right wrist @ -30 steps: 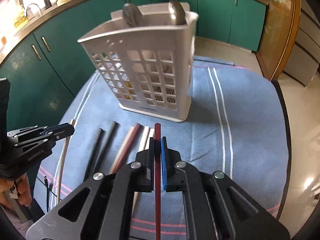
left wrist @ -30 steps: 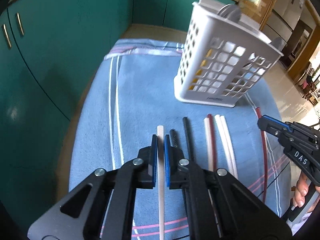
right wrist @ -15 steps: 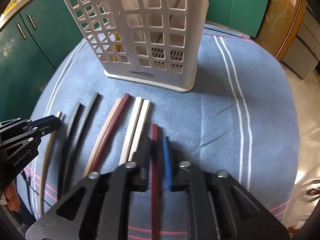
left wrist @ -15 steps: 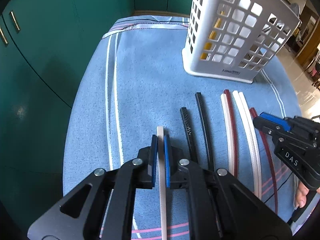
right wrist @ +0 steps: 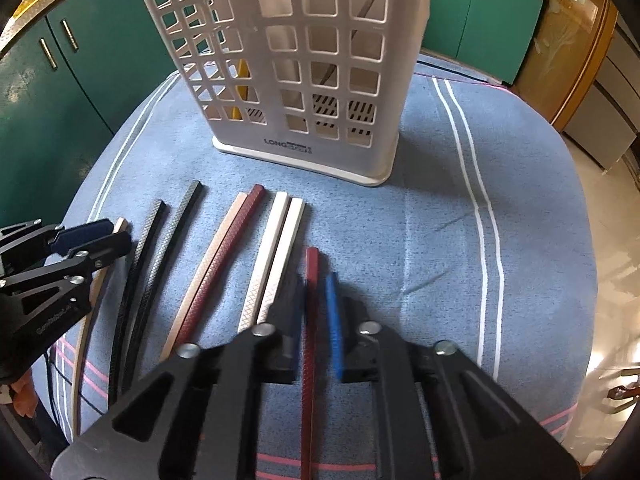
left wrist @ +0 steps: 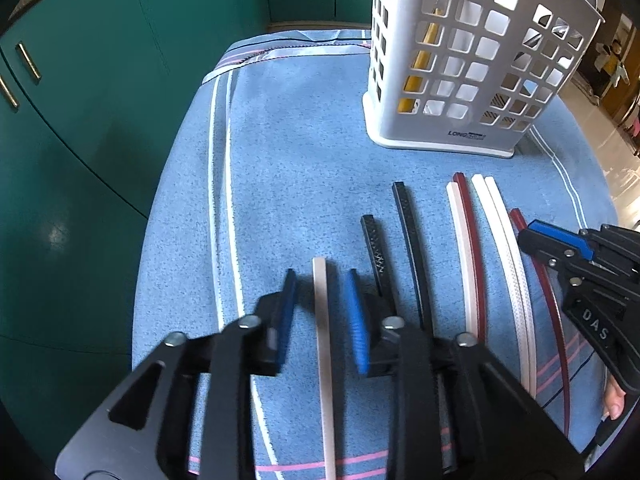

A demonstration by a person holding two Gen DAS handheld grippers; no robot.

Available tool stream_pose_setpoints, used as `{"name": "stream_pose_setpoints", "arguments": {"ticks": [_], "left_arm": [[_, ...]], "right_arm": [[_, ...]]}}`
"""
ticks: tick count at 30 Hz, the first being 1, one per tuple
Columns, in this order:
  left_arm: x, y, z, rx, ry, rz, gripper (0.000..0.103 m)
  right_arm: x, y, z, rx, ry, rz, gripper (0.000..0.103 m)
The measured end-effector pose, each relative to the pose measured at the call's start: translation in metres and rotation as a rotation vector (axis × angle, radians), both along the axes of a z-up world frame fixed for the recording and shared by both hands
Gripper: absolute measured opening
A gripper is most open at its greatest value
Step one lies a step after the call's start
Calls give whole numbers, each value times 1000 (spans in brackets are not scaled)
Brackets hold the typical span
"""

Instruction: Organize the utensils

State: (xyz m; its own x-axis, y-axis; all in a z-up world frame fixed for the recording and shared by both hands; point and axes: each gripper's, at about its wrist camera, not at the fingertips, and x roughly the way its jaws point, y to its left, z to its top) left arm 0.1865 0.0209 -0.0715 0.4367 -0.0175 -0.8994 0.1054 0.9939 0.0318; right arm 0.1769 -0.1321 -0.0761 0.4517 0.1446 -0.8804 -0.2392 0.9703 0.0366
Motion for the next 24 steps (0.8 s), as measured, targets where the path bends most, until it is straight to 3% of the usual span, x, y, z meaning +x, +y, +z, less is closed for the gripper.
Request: {"name": "stream_pose_setpoints", "arguments": {"ticks": [3,7,9,14,17,18,21,24], "left_arm": [[2,0,-1,5,-3,-1,33],[1,1,-1,30,-2,13,48],[0,2,-1,18,1,9,48],[1,3,-2,9,1,1,47],[1,2,-3,1,-5,-8,42],[0,1,-2,-3,-8,-14,35],[-2,-1,-1,-20,-7,-17,7],[-2,1,1,-51,-2,-9,6]], "right_arm": [[-1,-4,2,8,0,2,7],[0,-8,1,15,7,1,8],[1,-9,2,25,22,11,18],[2,-3,2,2,14,21,19],[1,0,0,-8,2,15,11],[1,1,0,-5,-1,17,7],[0,1,-1,16,0,17,7],[0,-1,0,38,-1,19,7]]}}
